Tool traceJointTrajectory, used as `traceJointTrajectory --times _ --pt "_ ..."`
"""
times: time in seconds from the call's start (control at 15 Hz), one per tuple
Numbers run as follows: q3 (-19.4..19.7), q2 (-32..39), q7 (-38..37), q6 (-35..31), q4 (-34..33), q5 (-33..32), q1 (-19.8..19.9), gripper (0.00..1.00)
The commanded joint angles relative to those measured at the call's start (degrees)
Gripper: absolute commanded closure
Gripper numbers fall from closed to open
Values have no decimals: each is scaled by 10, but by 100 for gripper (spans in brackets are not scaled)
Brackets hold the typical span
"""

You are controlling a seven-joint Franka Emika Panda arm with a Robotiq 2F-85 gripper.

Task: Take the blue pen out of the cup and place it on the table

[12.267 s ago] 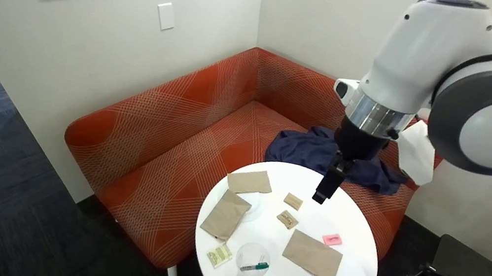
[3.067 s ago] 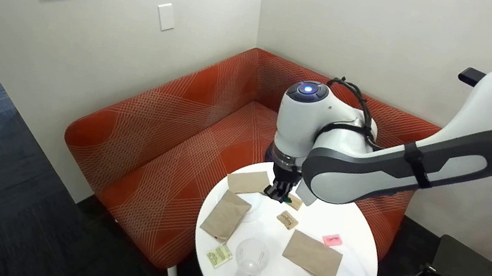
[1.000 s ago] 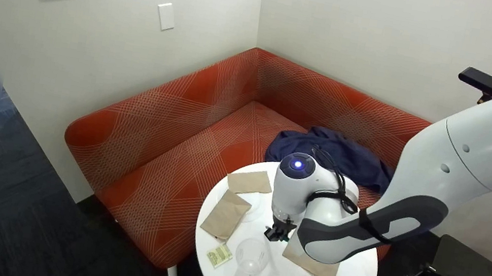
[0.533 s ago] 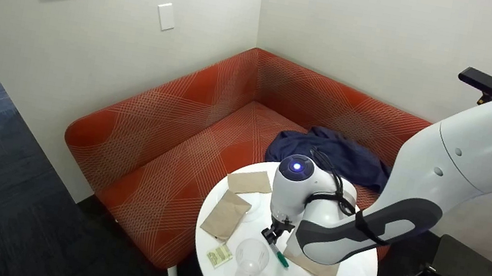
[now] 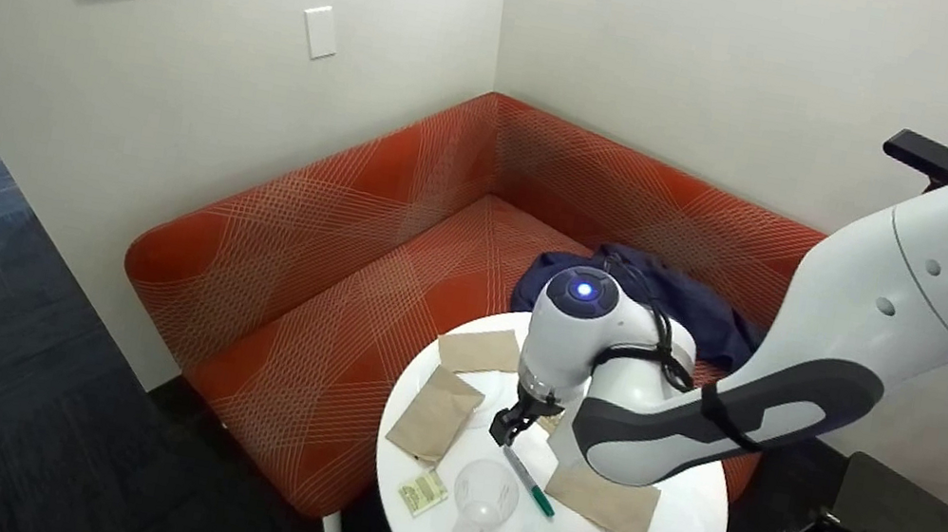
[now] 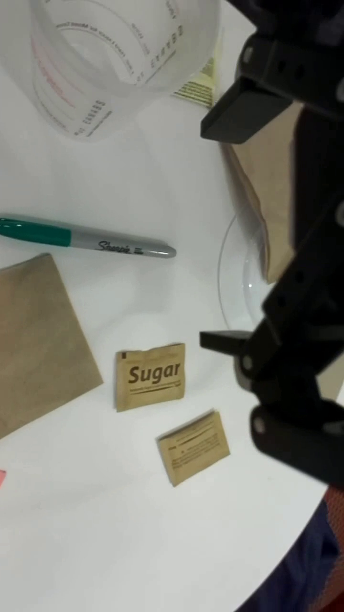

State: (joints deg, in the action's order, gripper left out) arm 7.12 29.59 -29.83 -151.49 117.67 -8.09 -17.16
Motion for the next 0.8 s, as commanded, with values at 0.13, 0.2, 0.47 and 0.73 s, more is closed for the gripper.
traceJointTrajectory --times 0.13,0.2,0.47,0.73 --pt "9 -94 -23 15 41 -14 -9 0" --pt "5 -111 -23 19 47 -13 -6 0" --pt "-10 -155 -22 67 44 -17 3 0" --pt "-32 -184 -15 117 38 -10 18 0"
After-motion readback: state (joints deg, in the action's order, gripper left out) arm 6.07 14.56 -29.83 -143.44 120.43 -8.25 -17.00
